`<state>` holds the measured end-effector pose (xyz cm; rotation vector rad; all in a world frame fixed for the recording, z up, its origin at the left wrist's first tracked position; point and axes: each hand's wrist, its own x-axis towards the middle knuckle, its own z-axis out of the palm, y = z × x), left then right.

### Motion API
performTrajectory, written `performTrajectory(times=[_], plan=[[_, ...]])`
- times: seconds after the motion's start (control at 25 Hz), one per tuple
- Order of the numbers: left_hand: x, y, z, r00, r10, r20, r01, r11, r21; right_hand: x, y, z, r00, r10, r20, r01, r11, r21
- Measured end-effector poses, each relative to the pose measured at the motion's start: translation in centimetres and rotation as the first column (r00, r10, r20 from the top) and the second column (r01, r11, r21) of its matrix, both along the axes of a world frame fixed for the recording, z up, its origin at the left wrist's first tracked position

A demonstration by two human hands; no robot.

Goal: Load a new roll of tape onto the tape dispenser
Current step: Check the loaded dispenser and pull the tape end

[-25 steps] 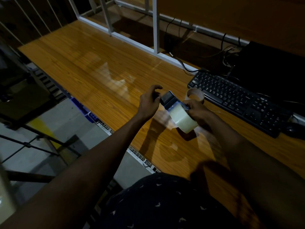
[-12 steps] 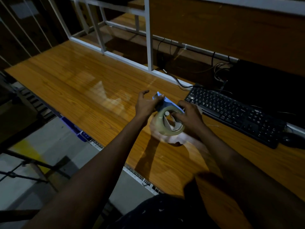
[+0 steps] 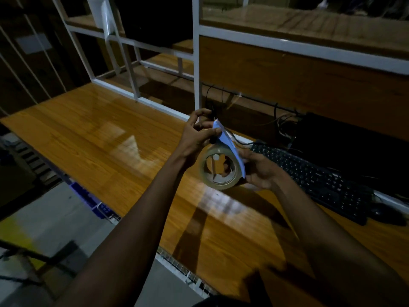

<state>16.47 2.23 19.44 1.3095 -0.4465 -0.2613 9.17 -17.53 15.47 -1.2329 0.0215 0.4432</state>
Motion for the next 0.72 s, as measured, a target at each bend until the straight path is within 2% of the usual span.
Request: performTrajectory(times=[0.08, 0.2, 0.28, 0.36, 0.44, 0.52, 0.64, 0.72], plan=[[0.7, -0.2, 2.4, 0.999, -0.013, 0.039, 0.015, 0.999, -0.046, 0.6, 0.1, 2.3, 0.993, 0.001, 0.114, -0.007, 0.999, 0.052], [1.7, -0.3, 6.2, 0.989, -0.023, 0.145, 0.030, 0.999, -0.045, 1.3, 1.0, 6.6, 0.936, -0.078, 0.344, 0.113, 0.990, -0.082], [1.9, -0.5, 8.6, 0.965, -0.013, 0.261, 0.015, 1.000, -0.003, 1.5, 1.6, 9.4, 0.839, -0.118, 0.532, 0.315, 0.902, -0.297], [1.9, -1.0, 11.0, 0.936, 0.026, 0.351, -0.037, 0.999, 0.026, 1.7, 2.1, 11.3, 0.712, -0.073, 0.698, 0.499, 0.751, -0.431], [2.1, -1.2, 13.4, 0.909, 0.108, 0.402, -0.106, 0.994, -0.028, 1.7, 2.7, 12.7, 0.603, -0.114, 0.789, 0.635, 0.667, -0.389], [2.5, -0.9, 15.8, 0.883, 0.176, 0.435, -0.151, 0.984, -0.091, 1.9, 2.8, 14.3, 0.526, -0.201, 0.826, 0.702, 0.651, -0.289], [2.9, -0.7, 19.0, 0.820, 0.218, 0.529, -0.222, 0.973, -0.056, 2.1, 2.4, 17.3, 0.447, -0.276, 0.851, 0.753, 0.630, -0.191], [2.7, -0.8, 21.0, 0.739, 0.274, 0.615, -0.329, 0.944, -0.025, 2.2, 2.2, 19.6, 0.370, -0.320, 0.872, 0.796, 0.593, -0.120]])
